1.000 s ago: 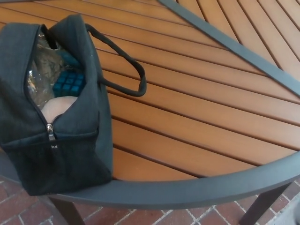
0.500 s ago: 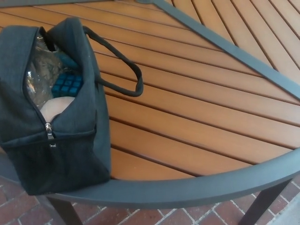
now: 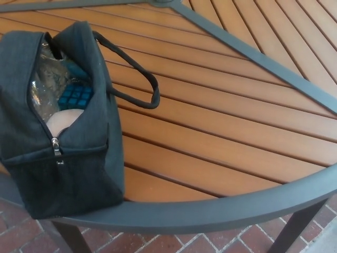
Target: Pick up a rubric cube, an apple, a tennis ball, a soft toy, a bottle from the table and put it into the lunch box one by one
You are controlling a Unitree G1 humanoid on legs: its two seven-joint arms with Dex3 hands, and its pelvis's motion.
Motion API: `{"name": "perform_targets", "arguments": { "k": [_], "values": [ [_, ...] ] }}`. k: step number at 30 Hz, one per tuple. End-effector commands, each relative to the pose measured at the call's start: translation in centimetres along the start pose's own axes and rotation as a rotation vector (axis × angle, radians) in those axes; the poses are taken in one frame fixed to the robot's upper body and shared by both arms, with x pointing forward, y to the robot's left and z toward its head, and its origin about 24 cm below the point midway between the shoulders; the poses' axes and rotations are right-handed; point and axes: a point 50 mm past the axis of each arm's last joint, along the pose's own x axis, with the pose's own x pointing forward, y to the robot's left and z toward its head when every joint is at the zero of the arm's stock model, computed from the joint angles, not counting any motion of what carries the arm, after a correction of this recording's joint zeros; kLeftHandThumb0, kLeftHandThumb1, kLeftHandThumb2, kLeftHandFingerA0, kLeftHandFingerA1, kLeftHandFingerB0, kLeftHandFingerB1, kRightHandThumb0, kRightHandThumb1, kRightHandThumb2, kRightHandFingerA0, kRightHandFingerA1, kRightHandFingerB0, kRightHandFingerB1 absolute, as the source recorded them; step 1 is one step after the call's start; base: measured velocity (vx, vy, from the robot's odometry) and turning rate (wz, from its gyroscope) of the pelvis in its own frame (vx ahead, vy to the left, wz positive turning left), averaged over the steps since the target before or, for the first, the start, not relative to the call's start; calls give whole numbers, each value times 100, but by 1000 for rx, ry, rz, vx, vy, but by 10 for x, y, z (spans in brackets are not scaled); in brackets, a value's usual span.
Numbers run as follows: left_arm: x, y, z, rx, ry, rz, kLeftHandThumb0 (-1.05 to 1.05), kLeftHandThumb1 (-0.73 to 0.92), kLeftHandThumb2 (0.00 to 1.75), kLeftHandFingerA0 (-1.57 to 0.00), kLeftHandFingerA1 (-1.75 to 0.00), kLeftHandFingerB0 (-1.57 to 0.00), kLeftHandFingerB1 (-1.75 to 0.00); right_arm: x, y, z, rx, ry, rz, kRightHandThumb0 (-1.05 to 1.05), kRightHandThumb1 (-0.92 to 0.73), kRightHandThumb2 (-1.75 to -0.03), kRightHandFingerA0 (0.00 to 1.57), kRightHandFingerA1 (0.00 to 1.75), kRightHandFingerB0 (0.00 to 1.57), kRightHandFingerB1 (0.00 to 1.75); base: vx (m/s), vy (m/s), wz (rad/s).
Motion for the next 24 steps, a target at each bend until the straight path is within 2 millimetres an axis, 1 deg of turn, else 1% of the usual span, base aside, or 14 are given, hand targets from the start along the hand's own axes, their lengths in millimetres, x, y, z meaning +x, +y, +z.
{"name": "perform_targets", "arguments": {
  "k": [1, 4, 6, 7, 8, 9, 11, 13, 14, 15, 16, 20, 22, 24],
  "values": [
    [7, 22, -5, 78, 77, 115, -13, 47, 107, -110, -110, -103, -102, 8, 83, 8, -1180, -6, 562, -50, -68, -61, 68, 51, 59, 39, 0, 0, 0],
    [8, 22, -5, 81, 100, 120, -11, 52, 95, -108, -112, -102, -99, 7, 113, 2, -1323, -46, 616, -52, -71, -62, 68, 54, 57, 37, 0, 0, 0],
    [8, 22, -5, 92, 104, 119, -11, 52, 95, -108, -112, -102, -99, 6, 122, -1, -1367, -60, 628, -52, -71, -62, 68, 54, 57, 37, 0, 0, 0],
    [9, 23, -6, 127, 114, 106, -11, 52, 94, -108, -110, -102, -94, 7, 148, -21, -1483, -85, 676, -49, -72, -62, 65, 57, 55, 39, 0, 0, 0],
    [9, 23, -6, 136, 117, 102, -11, 52, 94, -108, -110, -102, -94, 6, 156, -26, -1516, -94, 691, -49, -72, -62, 65, 57, 55, 39, 0, 0, 0],
    [10, 23, -6, 157, 122, 97, -13, 56, 85, -107, -107, -103, -92, 7, 169, -40, -1578, -103, 698, -49, -71, -61, 69, 59, 57, 39, 0, 0, 0],
    [11, 22, -6, 183, 128, 92, -14, 57, 84, -106, -109, -101, -93, 6, 186, -61, -1691, -126, 707, -48, -72, -62, 65, 60, 53, 39, 0, 0, 0],
    [11, 23, -6, 183, 130, 90, -14, 57, 84, -106, -109, -101, -93, 6, 189, -66, -1740, -138, 715, -48, -72, -62, 65, 60, 53, 39, 0, 0, 0],
    [12, 23, -4, 205, 131, 92, -18, 61, 70, -103, -106, -99, -91, 6, 196, -75, -1782, -128, 696, -47, -72, -61, 56, 62, 50, 41, 0, 0, 0],
    [13, 22, -3, 222, 131, 94, -18, 61, 70, -103, -106, -99, -91, 7, 200, -81, -1810, -122, 680, -47, -72, -61, 56, 62, 50, 41, 0, 0, 0],
    [15, 19, 0, 255, 129, 82, -17, 64, 68, -103, -104, -97, -90, 5, 208, -94, -1740, -130, 668, -45, -69, -60, 66, 65, 59, 46, 0, 0, 0],
    [14, 18, -3, 263, 132, 62, -18, 62, 70, -106, -105, -102, -91, 2, 212, -116, -1633, -138, 642, -48, -67, -60, 64, 65, 56, 43, 0, 0, 0],
    [14, 14, -3, 299, 131, 42, -18, 63, 68, -105, -104, -99, -88, -5, 212, -138, -1520, -127, 646, -44, -68, -60, 67, 66, 54, 44, 0, 0, 0],
    [12, 12, -4, 322, 129, 33, -18, 61, 69, -108, -103, -102, -88, -11, 209, -151, -1516, -162, 625, -48, -69, -61, 60, 67, 47, 45, 0, 0, 0]
  ]
}}
